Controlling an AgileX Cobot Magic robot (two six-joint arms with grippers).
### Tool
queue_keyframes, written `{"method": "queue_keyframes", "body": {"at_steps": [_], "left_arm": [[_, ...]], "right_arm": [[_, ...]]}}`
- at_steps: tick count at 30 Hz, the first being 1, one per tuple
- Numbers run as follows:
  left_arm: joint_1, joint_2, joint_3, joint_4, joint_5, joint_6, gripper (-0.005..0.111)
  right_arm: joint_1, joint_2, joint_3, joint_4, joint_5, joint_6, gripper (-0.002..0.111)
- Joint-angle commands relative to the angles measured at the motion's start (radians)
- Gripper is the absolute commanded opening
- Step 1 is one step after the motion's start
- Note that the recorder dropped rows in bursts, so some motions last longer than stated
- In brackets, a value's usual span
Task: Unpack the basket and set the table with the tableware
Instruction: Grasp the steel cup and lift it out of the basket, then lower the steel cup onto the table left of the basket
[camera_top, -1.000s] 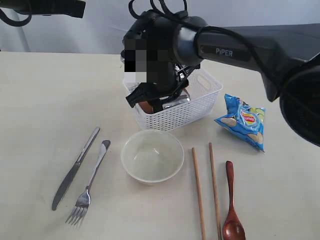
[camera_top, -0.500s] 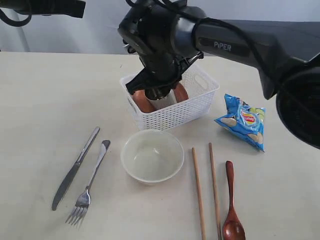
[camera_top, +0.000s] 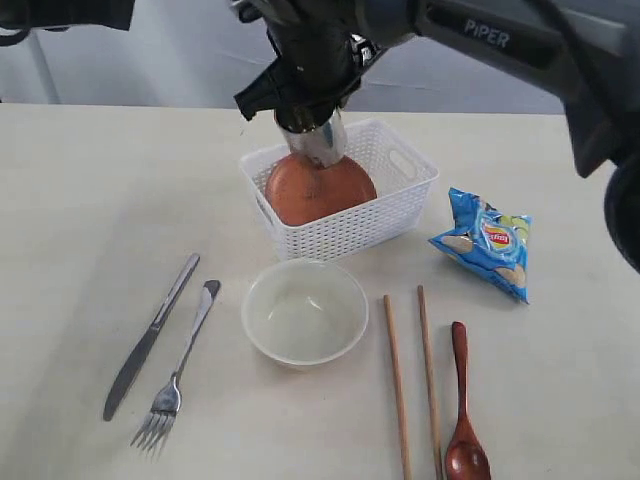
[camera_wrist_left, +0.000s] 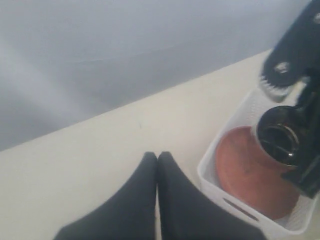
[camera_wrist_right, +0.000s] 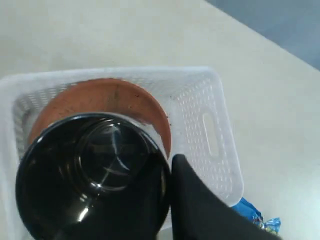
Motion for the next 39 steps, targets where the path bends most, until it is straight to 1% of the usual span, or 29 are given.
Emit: {"method": "queue_keyframes", "body": {"at_steps": [1,2,3,4,7,14,19,24,29,36,37,39], "left_arm": [[0.108,-0.002,0.014,-0.021,0.032,-0.027,0.0],[0.137,-0.004,0.033,-0.026,0.006,-0.027,0.0],[0.148,-0.004,0.042,-0.026,-0.005,-0.027,0.0],[0.165,-0.004,0.064,-0.028,-0.024,-0.027,0.0],[0.167,-0.004,0.104,-0.027,-0.063,-0.027,0.0],[0.167,-0.004,0.119,-0.027,-0.062,-0.027,0.0],[0.167,-0.004,0.122,-0.027,-0.039,-0.027,0.0],[0.167,-0.004,0.122,-0.027,-0.031,-0.027,0.0],[0.167,-0.004,0.122,-0.027,-0.031,-0.027,0.0],[0.167,-0.004,0.122,-0.027,-0.031,-0.027,0.0],[0.167,-0.004,0.122,-0.027,-0.031,-0.027,0.0],[0.167,-0.004,0.122,-0.027,-0.031,-0.027,0.0]], "right_arm": [[0.048,-0.051,-0.009,0.025,0.002,-0.033,0.0],[0.063,-0.055,-0.009,0.086,-0.045,-0.058,0.0],[0.071,-0.055,-0.009,0.117,-0.065,-0.067,0.0],[0.082,-0.042,-0.009,0.186,-0.115,-0.088,0.0],[0.085,0.012,-0.009,0.248,-0.188,-0.091,0.0],[0.085,0.12,-0.009,0.252,-0.217,-0.053,0.0],[0.085,0.142,-0.009,0.254,-0.246,-0.043,0.0],[0.08,0.171,-0.009,0.249,-0.24,-0.018,0.0],[0.079,0.181,-0.009,0.199,-0.227,0.005,0.0],[0.055,0.206,-0.009,0.199,-0.226,0.025,0.0],[0.055,0.206,-0.009,0.199,-0.232,0.025,0.001],[0.055,0.206,-0.009,0.201,-0.236,0.025,0.01]]}}
